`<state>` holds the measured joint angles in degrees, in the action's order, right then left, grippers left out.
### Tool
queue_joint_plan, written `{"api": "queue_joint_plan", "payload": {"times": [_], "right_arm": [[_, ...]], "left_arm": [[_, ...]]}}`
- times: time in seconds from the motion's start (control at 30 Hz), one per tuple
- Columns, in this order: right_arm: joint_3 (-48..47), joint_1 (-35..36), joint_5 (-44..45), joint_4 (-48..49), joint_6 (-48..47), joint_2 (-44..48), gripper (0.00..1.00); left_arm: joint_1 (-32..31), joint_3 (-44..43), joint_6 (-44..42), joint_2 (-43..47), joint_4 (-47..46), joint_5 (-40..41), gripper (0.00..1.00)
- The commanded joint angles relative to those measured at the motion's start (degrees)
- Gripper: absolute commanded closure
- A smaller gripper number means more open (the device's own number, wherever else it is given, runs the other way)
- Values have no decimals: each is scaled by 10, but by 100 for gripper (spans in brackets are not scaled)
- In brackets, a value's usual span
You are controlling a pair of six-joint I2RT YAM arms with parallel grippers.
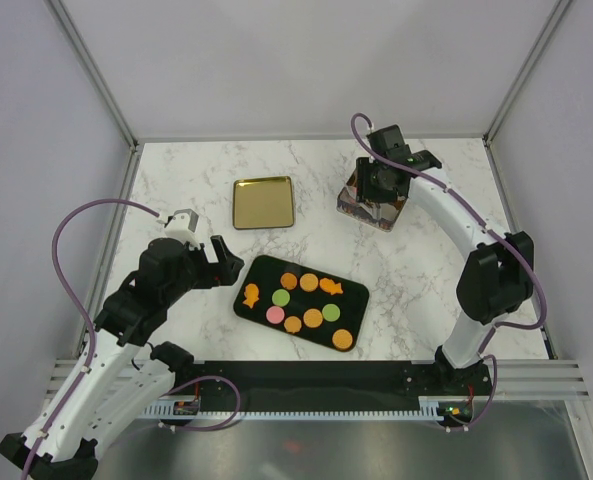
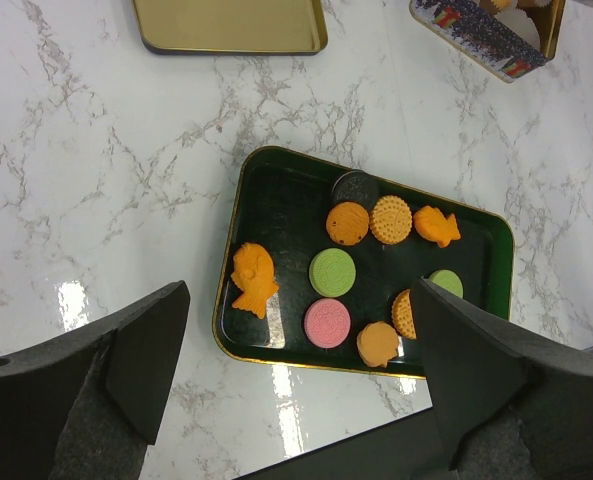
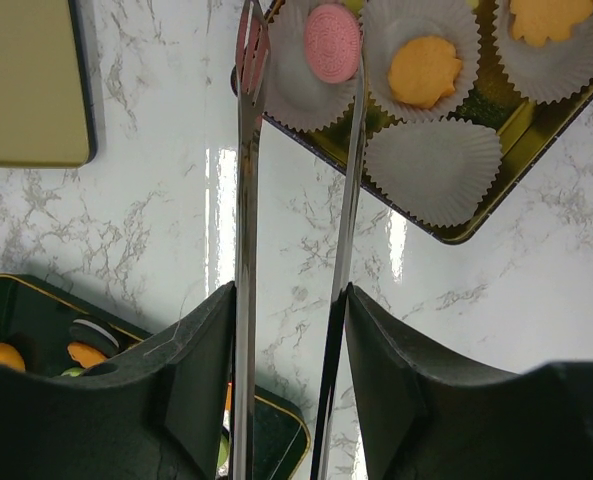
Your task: Pack the cookies
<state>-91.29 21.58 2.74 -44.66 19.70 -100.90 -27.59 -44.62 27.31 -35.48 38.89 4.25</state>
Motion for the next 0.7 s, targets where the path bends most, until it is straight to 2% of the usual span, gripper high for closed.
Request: {"api": "queue_joint_plan", "payload": {"times": [0.0, 0.13, 0.3, 0.43, 0.67], "right_arm": [[-14, 2, -3, -2, 1, 60, 46], [-2, 2, -4, -16, 2, 94, 46], [52, 12, -49, -22, -3, 161, 46], [95, 66, -48, -42, -3, 207, 47], [130, 234, -26, -71, 29, 242, 47]], "left_arm": [[1, -2, -9, 3, -9, 6, 0], [1, -2, -9, 3, -8, 5, 0], [1, -1, -9, 9, -8, 5, 0], [1, -2, -10, 9, -9, 4, 0], [1, -1, -9, 8, -9, 4, 0]]}}
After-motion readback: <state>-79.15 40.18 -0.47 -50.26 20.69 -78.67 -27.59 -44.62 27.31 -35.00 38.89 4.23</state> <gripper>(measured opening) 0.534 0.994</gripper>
